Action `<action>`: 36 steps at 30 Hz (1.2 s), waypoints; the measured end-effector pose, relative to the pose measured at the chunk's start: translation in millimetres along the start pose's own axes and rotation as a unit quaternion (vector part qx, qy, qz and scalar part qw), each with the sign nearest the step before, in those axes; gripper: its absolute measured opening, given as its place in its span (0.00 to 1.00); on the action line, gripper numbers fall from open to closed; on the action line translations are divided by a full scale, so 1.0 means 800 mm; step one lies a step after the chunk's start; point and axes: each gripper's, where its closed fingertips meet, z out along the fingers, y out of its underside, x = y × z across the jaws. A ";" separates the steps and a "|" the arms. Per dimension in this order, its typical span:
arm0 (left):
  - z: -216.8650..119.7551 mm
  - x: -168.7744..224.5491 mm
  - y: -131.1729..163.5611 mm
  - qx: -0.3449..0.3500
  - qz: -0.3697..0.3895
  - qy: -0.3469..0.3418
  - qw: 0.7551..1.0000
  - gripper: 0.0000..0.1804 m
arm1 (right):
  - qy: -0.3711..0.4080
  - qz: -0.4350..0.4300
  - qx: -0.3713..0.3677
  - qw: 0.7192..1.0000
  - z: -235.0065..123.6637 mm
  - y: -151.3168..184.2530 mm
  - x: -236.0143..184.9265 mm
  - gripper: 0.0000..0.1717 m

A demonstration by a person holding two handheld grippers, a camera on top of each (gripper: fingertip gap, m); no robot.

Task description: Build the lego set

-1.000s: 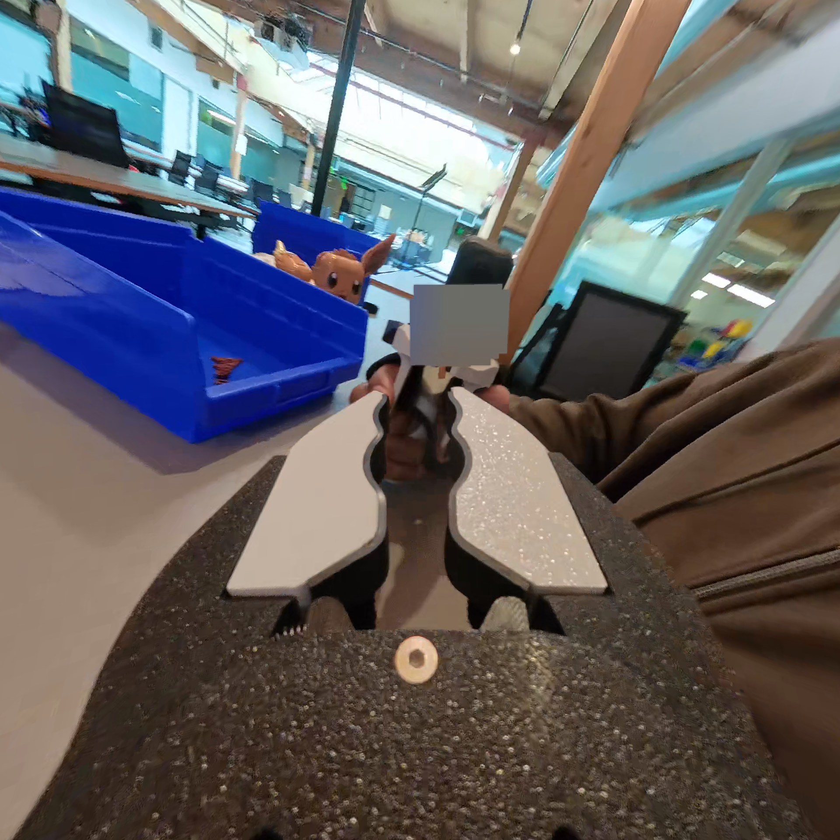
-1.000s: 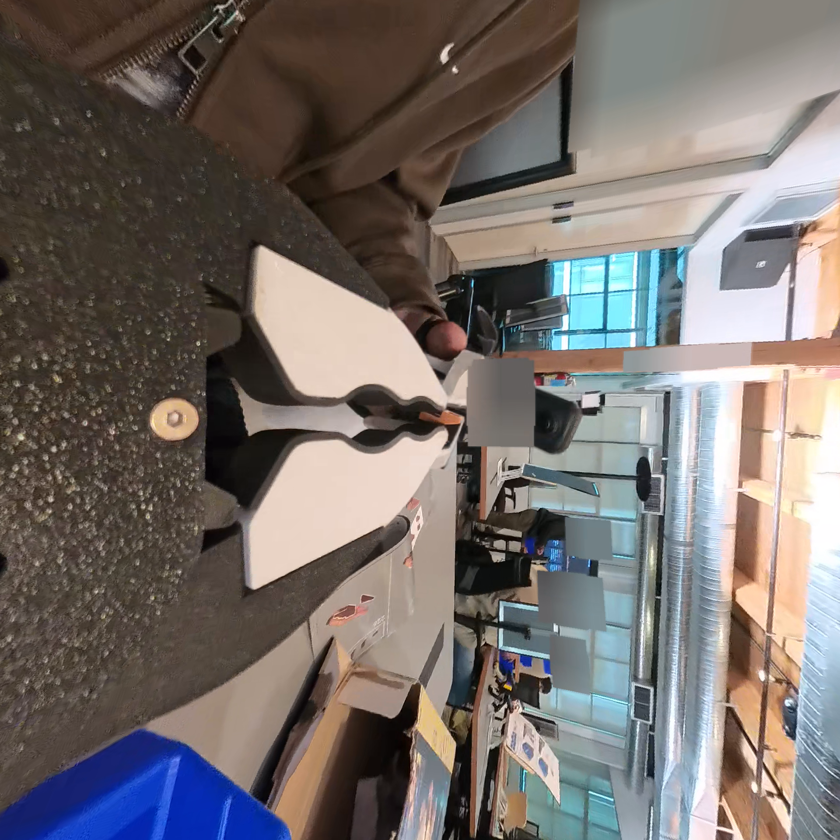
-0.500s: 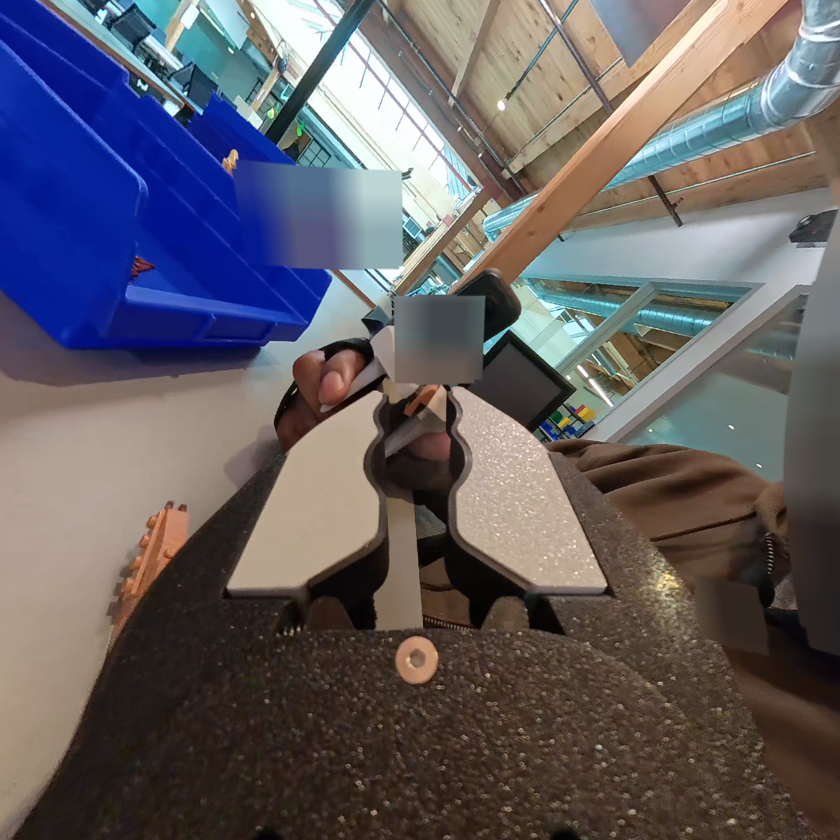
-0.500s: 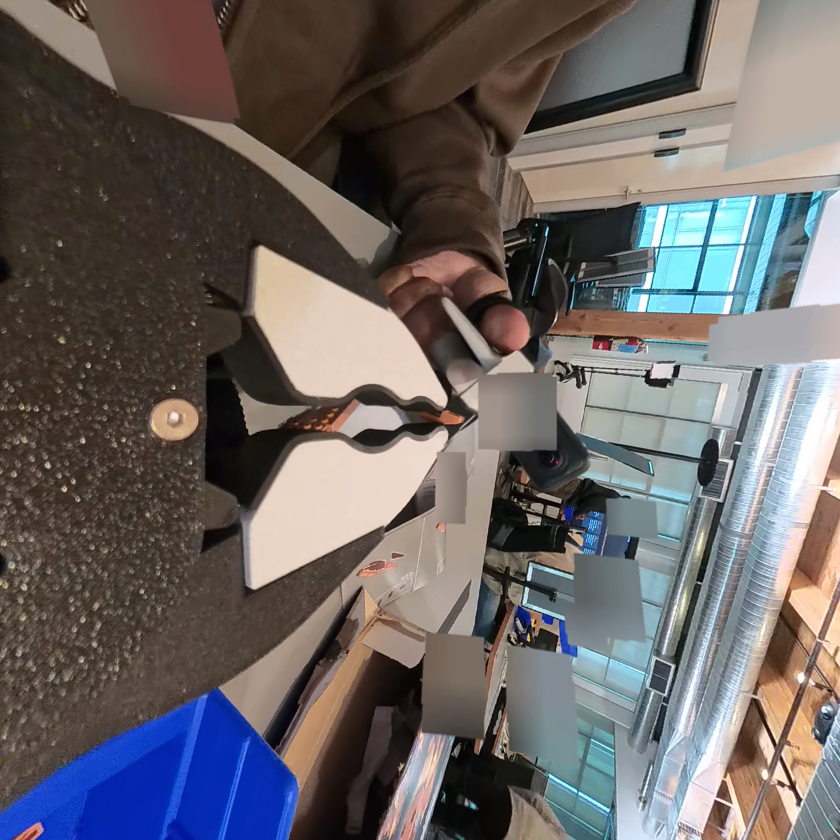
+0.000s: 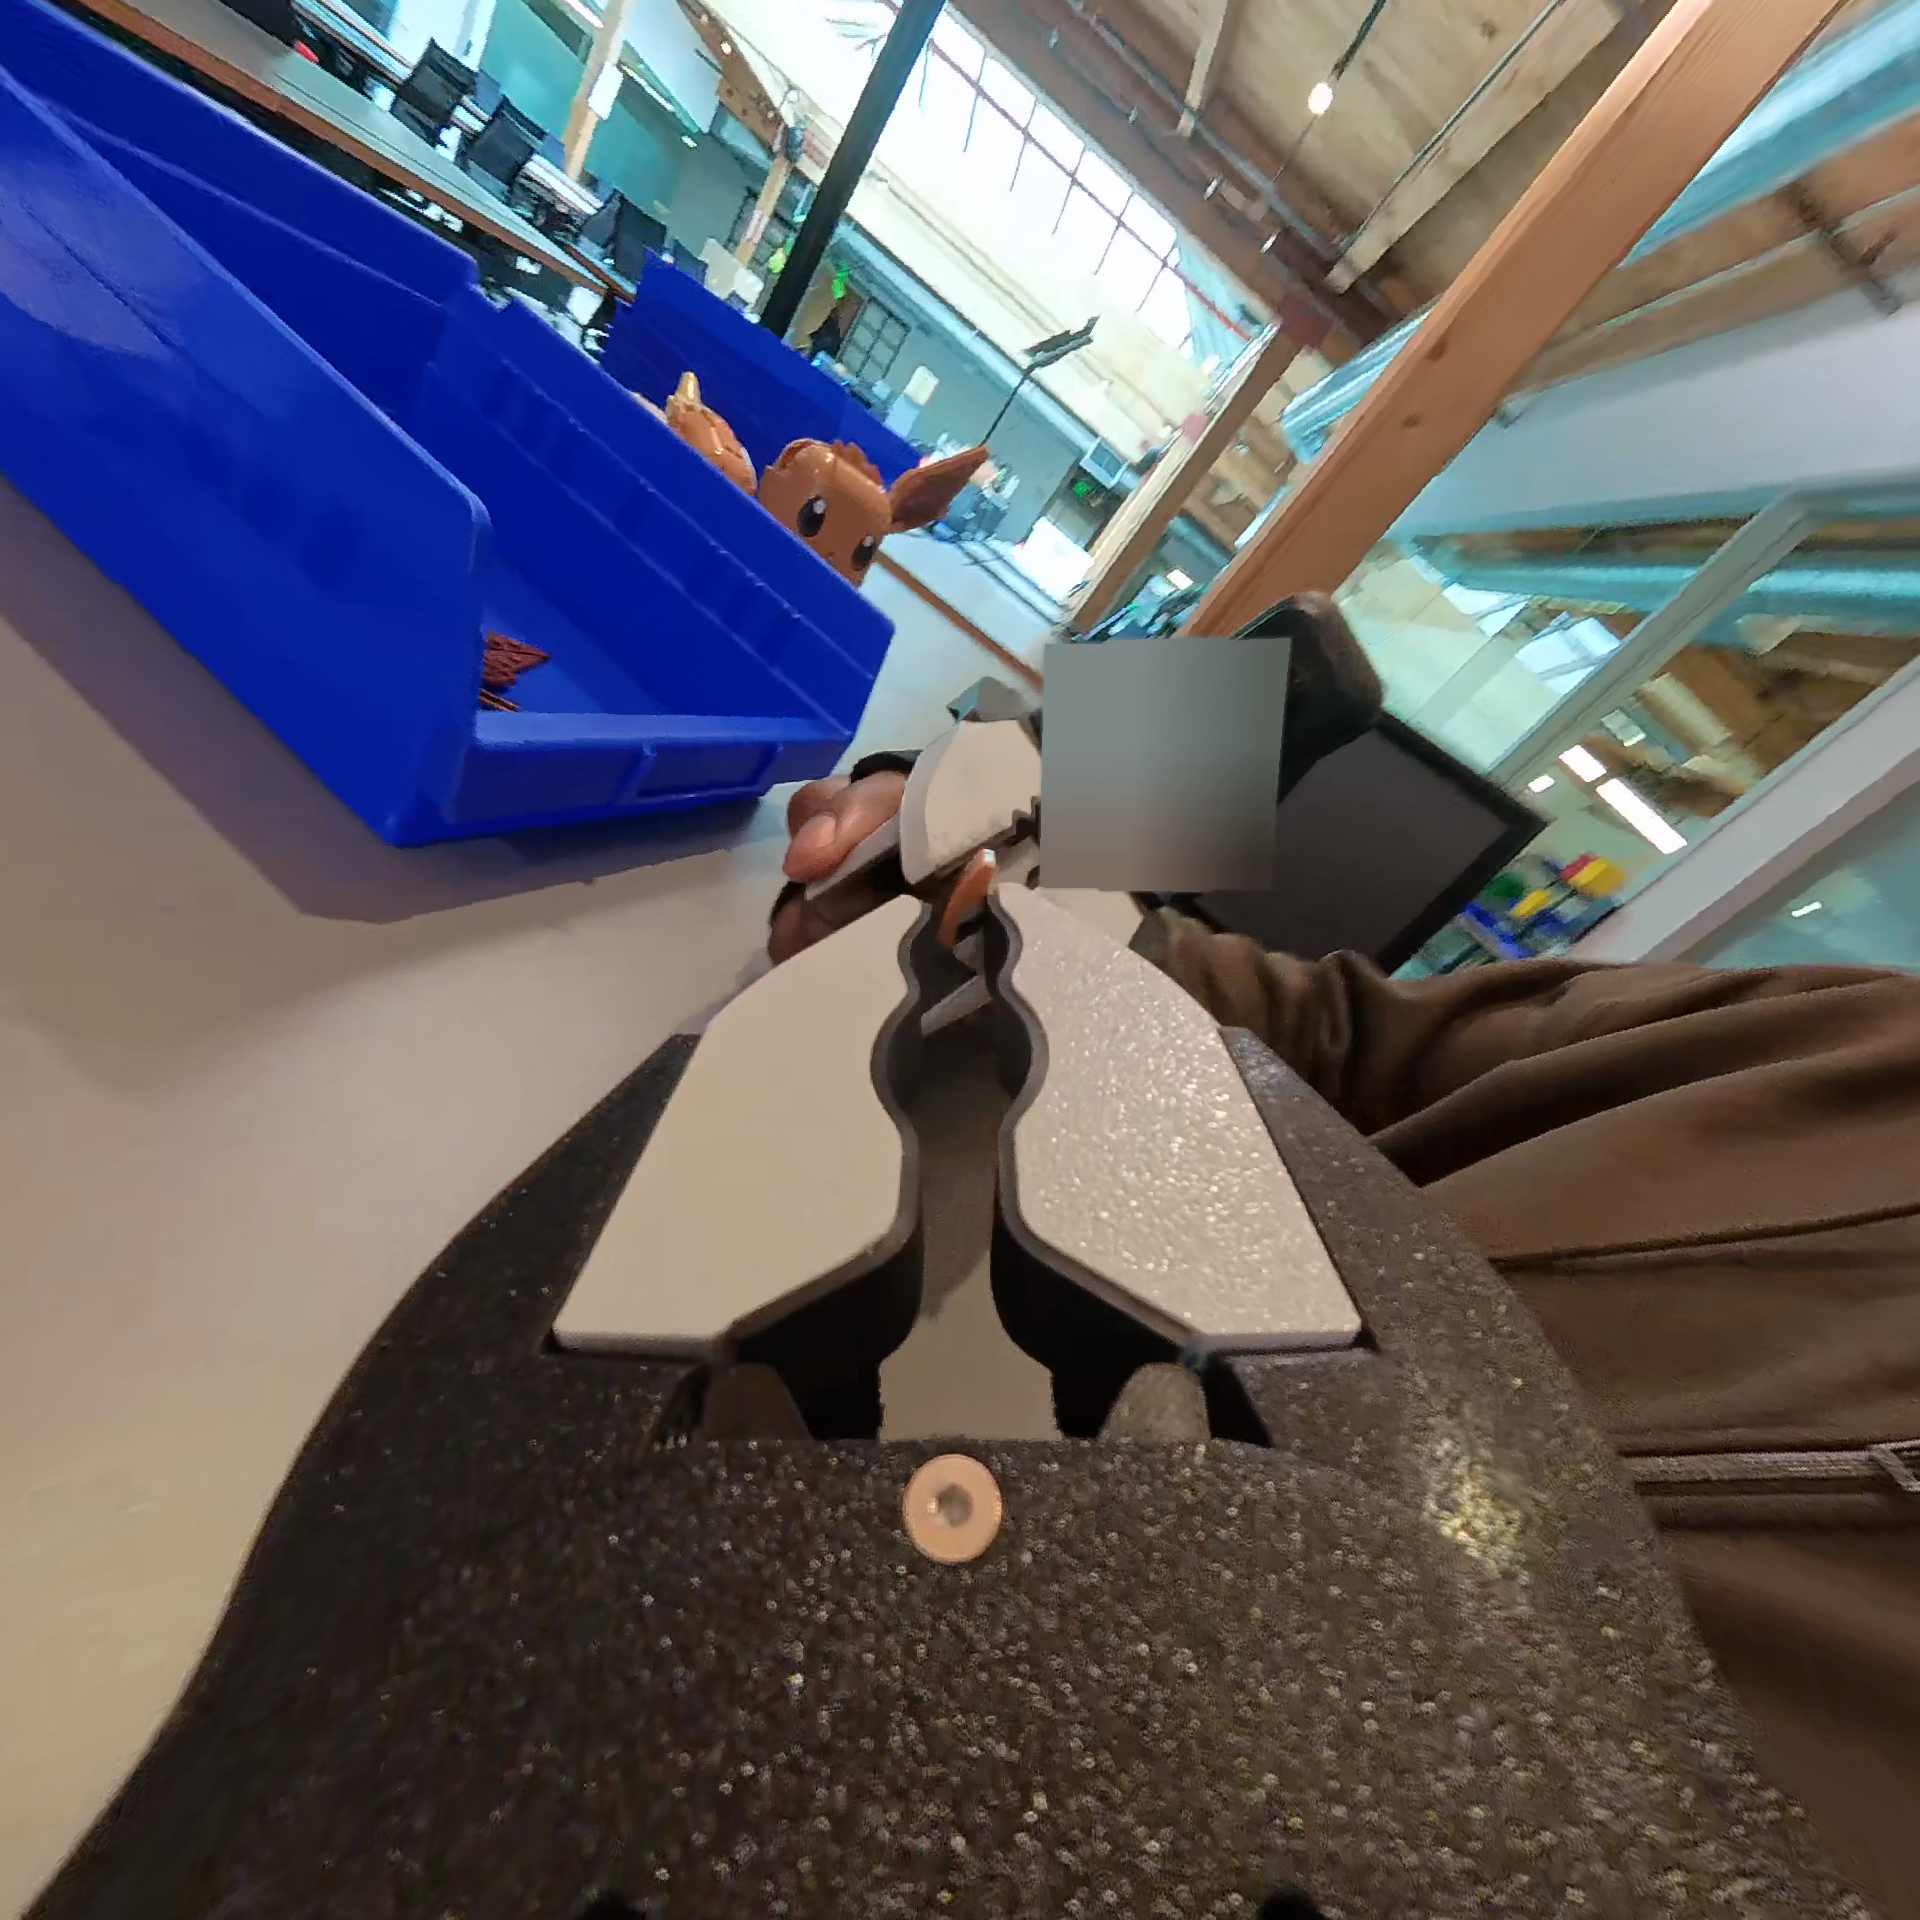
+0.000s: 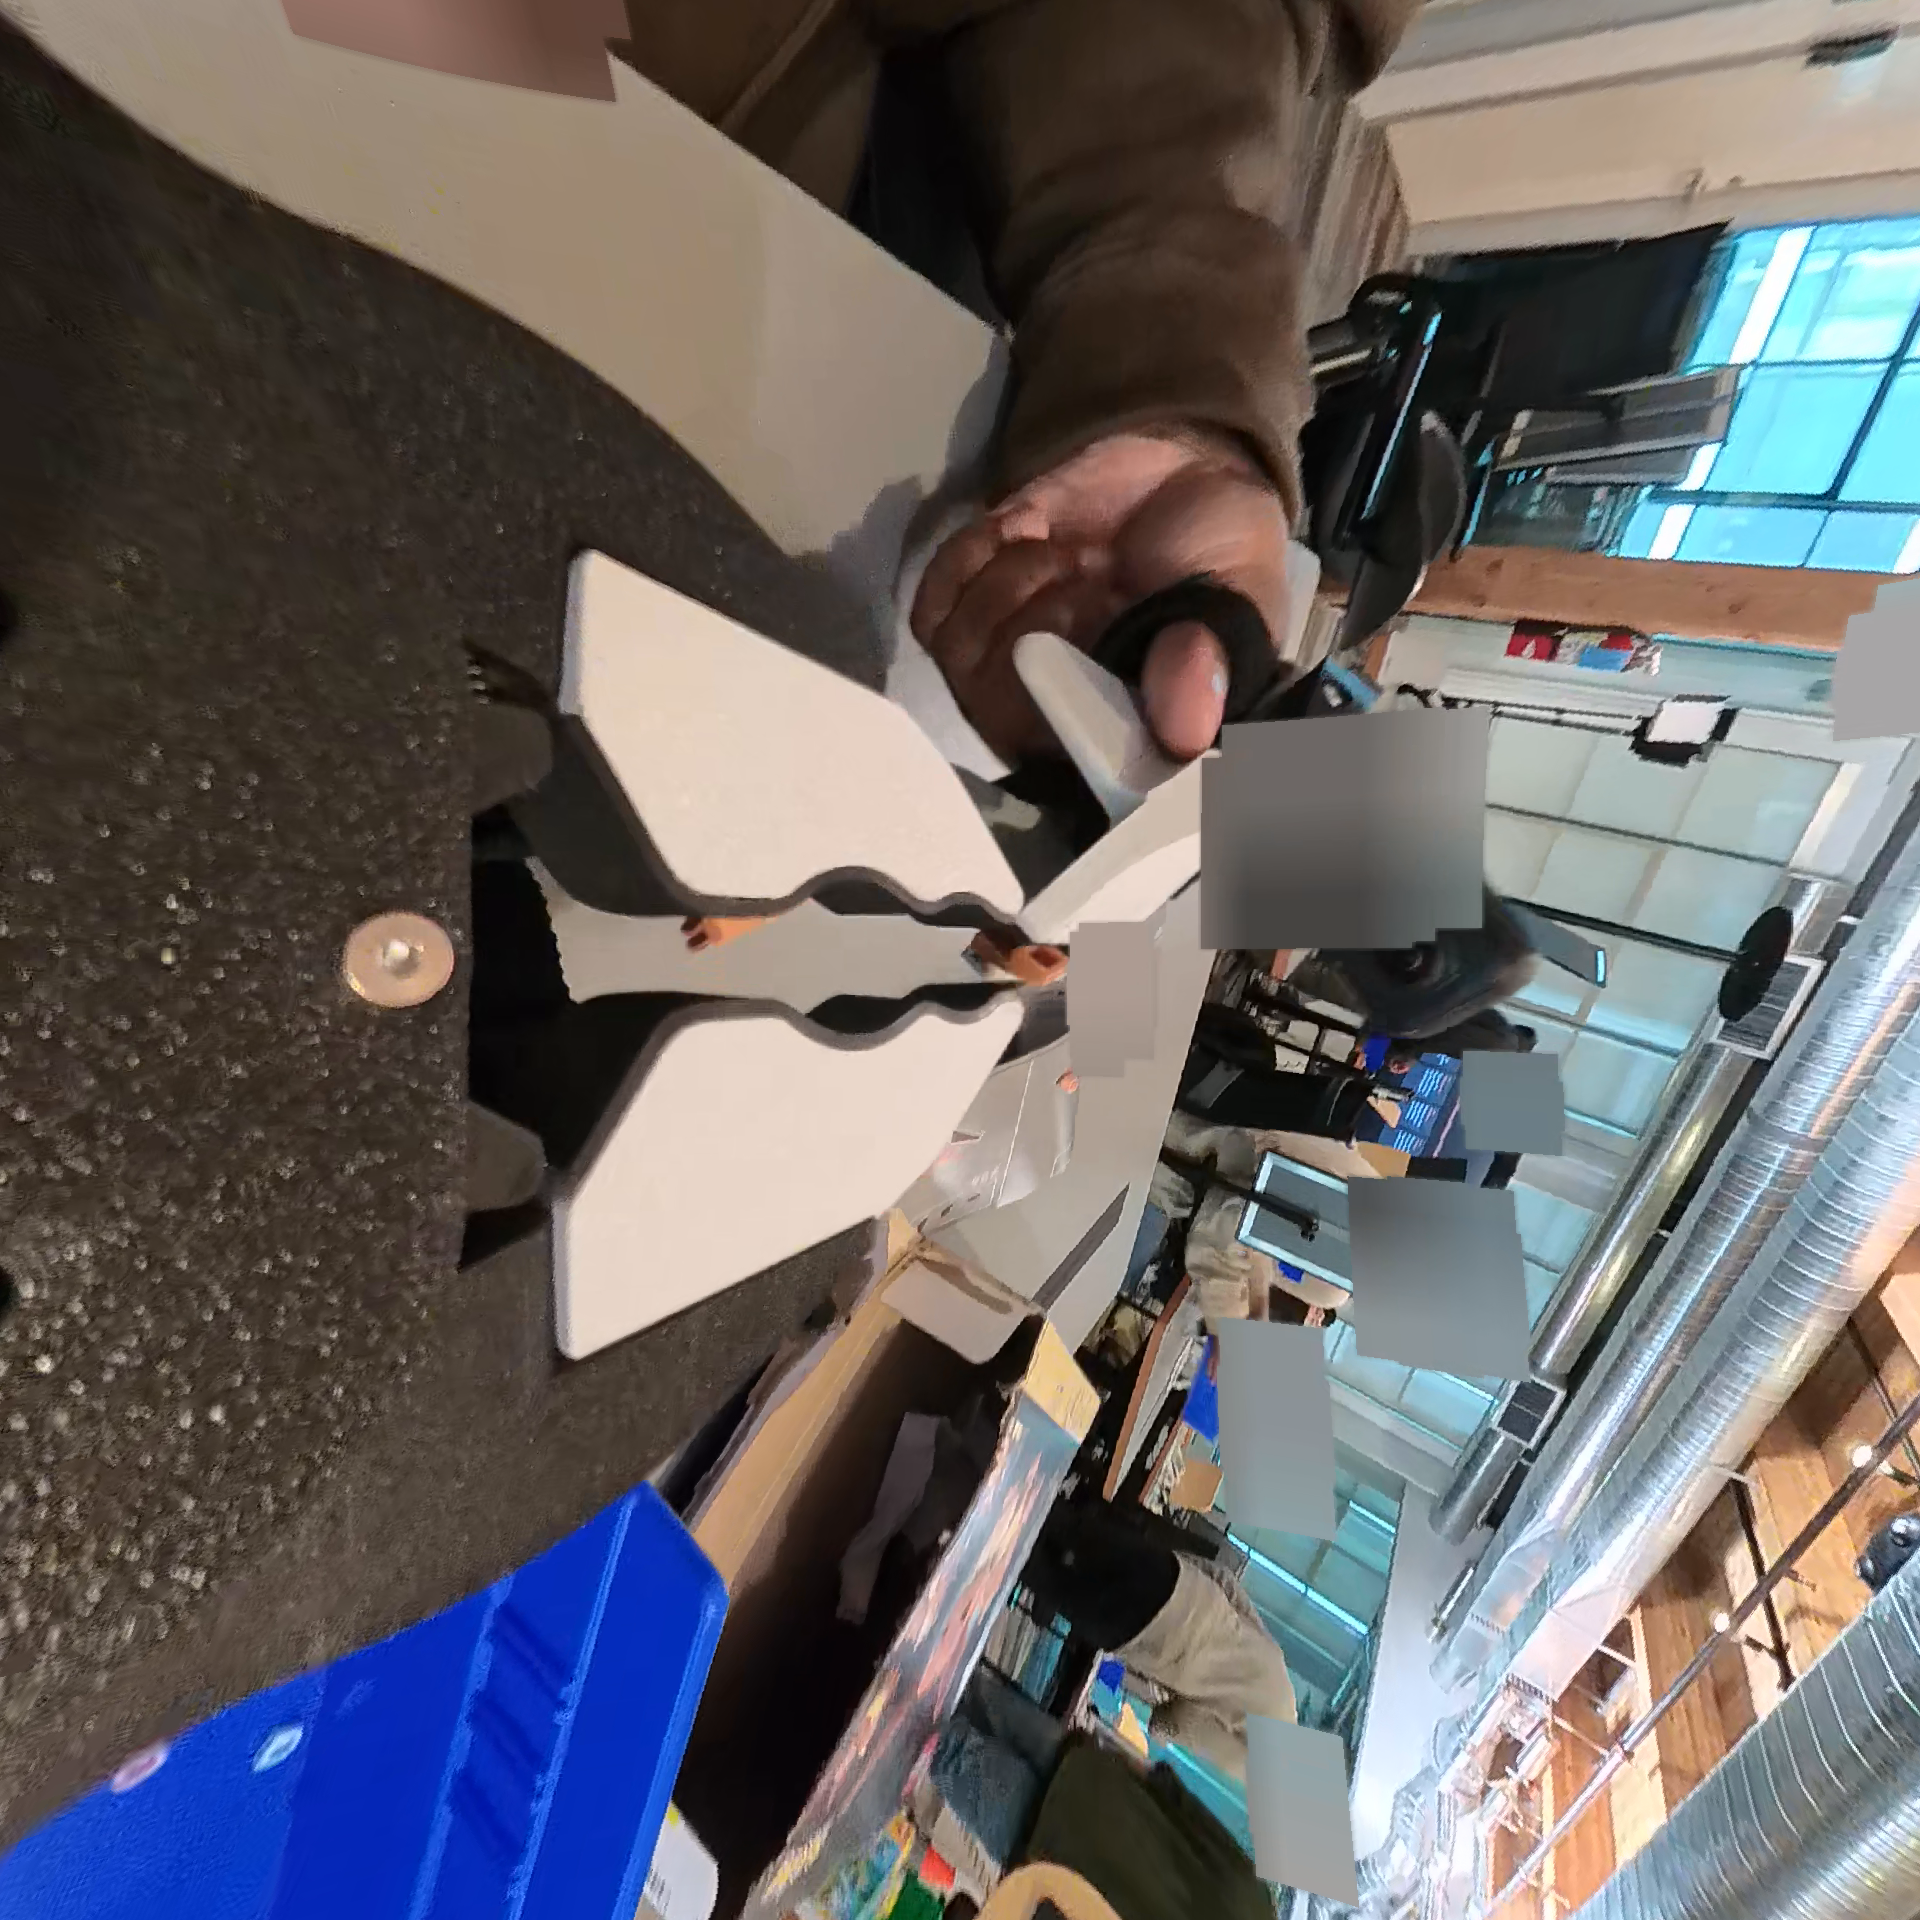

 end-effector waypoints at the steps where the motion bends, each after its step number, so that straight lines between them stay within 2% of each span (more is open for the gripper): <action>1: 0.000 -0.002 0.001 -0.009 0.027 -0.015 0.999 0.04 | 0.003 -0.006 -0.007 1.000 0.000 0.002 0.001 0.06; 6: 0.000 -0.011 0.003 -0.052 0.179 -0.096 0.978 0.02 | 0.001 0.030 -0.054 0.998 -0.003 0.021 0.007 0.12; 10: -0.001 -0.014 -0.004 -0.064 0.246 -0.122 0.959 0.02 | 0.000 0.060 -0.086 0.994 -0.007 0.032 0.011 0.12; 12: -0.004 -0.021 -0.008 -0.081 0.293 -0.151 0.941 0.02 | 0.008 0.080 -0.109 0.991 -0.011 0.037 0.018 0.12; 14: -0.009 -0.030 -0.014 -0.113 0.374 -0.192 0.900 0.02 | 0.016 0.116 -0.125 0.985 -0.015 0.034 0.027 0.12; 16: -0.014 -0.041 -0.023 -0.152 0.473 -0.242 0.834 0.02 | 0.020 0.159 -0.134 0.978 -0.017 0.026 0.036 0.12; 19: -0.016 -0.052 -0.030 -0.201 0.606 -0.280 0.717 0.02 | 0.010 0.232 -0.146 0.962 -0.014 0.016 0.042 0.13; 21: -0.013 -0.058 -0.028 -0.218 0.658 -0.290 0.659 0.02 | 0.000 0.268 -0.157 0.951 -0.011 0.015 0.042 0.15; 22: -0.010 -0.059 -0.026 -0.220 0.675 -0.292 0.641 0.02 | -0.004 0.280 -0.163 0.946 -0.009 0.015 0.042 0.16; 26: -0.005 -0.065 -0.020 -0.219 0.717 -0.305 0.587 0.02 | -0.002 0.295 -0.198 0.935 -0.005 0.029 0.037 0.16; 30: -0.003 -0.065 -0.016 -0.223 0.746 -0.310 0.545 0.02 | -0.011 0.302 -0.205 0.931 0.003 0.035 0.028 0.15; 36: -0.001 -0.060 -0.013 -0.222 0.776 -0.309 0.504 0.02 | -0.002 0.303 -0.215 0.928 0.005 0.042 0.029 0.08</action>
